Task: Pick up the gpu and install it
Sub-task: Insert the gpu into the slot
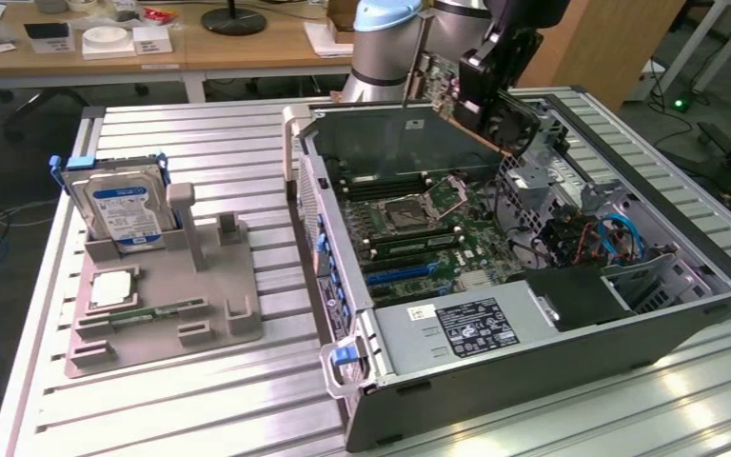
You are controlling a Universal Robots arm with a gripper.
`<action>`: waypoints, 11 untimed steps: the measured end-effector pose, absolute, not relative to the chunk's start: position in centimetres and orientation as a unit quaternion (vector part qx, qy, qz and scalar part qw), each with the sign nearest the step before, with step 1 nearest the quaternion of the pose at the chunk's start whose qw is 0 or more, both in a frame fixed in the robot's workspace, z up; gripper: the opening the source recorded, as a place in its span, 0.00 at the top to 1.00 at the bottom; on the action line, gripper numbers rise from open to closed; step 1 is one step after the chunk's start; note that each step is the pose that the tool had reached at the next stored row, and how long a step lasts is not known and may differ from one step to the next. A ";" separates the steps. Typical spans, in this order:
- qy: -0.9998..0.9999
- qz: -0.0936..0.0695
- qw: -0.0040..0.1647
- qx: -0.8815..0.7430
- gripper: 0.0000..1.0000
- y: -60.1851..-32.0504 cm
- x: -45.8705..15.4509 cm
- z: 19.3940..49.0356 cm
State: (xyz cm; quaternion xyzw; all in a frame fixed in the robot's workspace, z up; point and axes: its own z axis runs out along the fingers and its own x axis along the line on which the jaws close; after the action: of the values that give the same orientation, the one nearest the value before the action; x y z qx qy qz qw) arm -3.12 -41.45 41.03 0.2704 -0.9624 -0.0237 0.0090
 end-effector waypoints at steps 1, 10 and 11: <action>-0.961 -0.024 0.009 0.277 0.72 -41.4 -3.1 41.0; -0.943 -0.023 0.011 0.333 0.72 -41.4 -3.1 41.0; -0.941 -0.023 0.011 0.339 0.72 -41.4 -3.1 41.0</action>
State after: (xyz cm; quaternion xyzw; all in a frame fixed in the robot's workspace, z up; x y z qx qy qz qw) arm -3.12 -41.45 41.03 0.3387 -0.9405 -0.0230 0.0107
